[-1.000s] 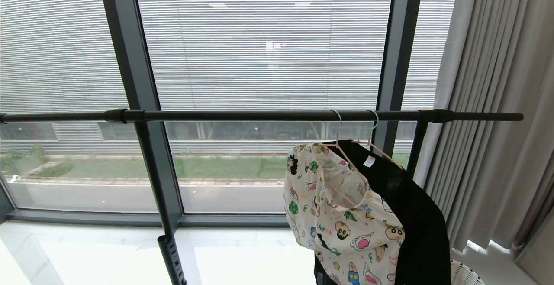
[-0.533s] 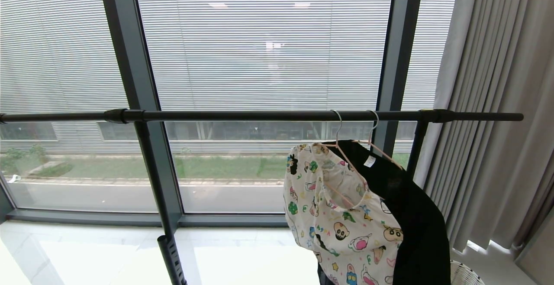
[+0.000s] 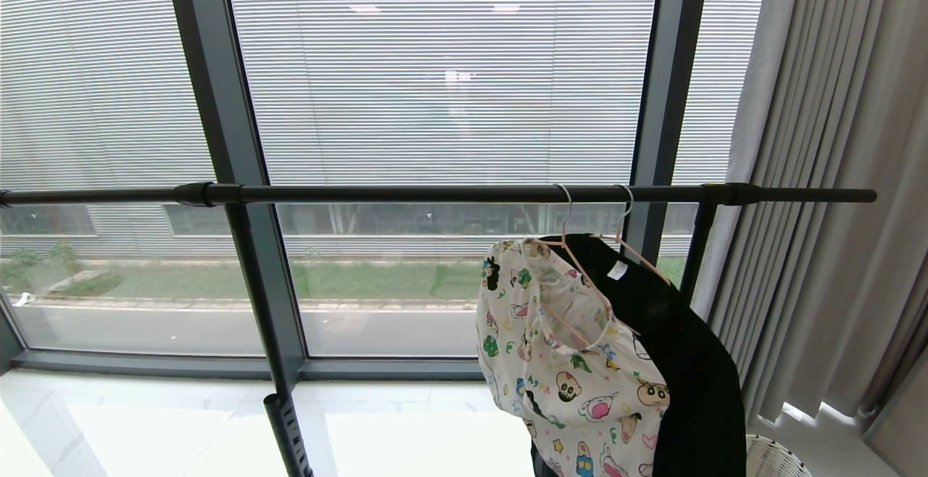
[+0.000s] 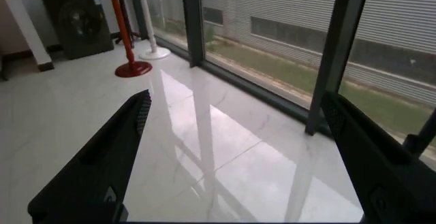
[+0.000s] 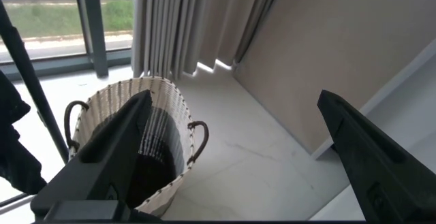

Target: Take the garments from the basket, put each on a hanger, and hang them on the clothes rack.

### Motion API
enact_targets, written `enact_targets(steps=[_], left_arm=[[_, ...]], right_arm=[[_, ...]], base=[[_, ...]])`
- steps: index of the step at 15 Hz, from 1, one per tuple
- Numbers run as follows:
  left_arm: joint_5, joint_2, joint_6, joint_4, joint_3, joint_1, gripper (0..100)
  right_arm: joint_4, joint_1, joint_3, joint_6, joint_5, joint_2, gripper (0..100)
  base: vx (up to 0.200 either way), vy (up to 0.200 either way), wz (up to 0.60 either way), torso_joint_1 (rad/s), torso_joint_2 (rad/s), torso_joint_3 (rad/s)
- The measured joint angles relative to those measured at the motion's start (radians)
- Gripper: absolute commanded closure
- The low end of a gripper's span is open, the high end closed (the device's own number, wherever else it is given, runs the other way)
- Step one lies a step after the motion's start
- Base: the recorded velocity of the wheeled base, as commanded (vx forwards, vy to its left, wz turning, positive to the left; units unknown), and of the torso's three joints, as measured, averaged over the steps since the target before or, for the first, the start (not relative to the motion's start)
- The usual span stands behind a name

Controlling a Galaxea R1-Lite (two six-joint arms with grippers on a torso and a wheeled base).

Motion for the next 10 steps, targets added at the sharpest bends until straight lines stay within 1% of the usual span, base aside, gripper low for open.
enact_targets(steps=[1,2,3,5,6,7,8,9,10], left_arm=[[-0.054,-0.014,-0.014,0.0,0.0,0.01,0],[-0.138,-0.022,-0.018,-0.001,0.0,0.015,0],[-0.252,-0.029,-0.023,-0.005,0.0,0.018,0],[-0.485,-0.034,-0.067,0.002,0.0,0.02,0],[-0.592,-0.035,-0.084,0.009,0.0,0.02,0],[-0.716,-0.036,-0.094,0.013,0.0,0.02,0],[-0.813,-0.036,-0.115,0.017,0.0,0.02,0],[-0.848,-0.037,-0.146,0.019,0.0,0.019,0],[-0.852,-0.037,-0.172,0.021,0.0,0.019,0]], right_arm=[[0.0,0.0,0.0,-0.001,0.005,0.0,0],[0.0,0.0,0.0,-0.001,0.007,0.0,0],[0.0,0.0,0.0,-0.001,0.008,0.0,0],[0.0,0.0,0.0,0.0,0.009,-0.001,0],[0.0,0.0,0.0,-0.002,0.012,-0.001,0],[0.0,0.0,0.0,-0.002,0.02,-0.001,0],[0.0,0.0,0.0,-0.003,0.021,-0.001,0],[0.0,0.0,0.0,-0.003,0.022,-0.001,0],[0.0,0.0,0.0,-0.003,0.021,-0.001,0]], base=[[0.0,0.0,0.0,0.0,0.0,0.0],[0.0,0.0,0.0,0.0,0.0,0.0],[0.0,0.0,0.0,0.0,0.0,0.0],[0.0,0.0,0.0,0.0,0.0,0.0],[0.0,0.0,0.0,0.0,0.0,0.0],[0.0,0.0,0.0,0.0,0.0,0.0],[0.0,0.0,0.0,0.0,0.0,0.0],[0.0,0.0,0.0,0.0,0.0,0.0],[0.0,0.0,0.0,0.0,0.0,0.0]])
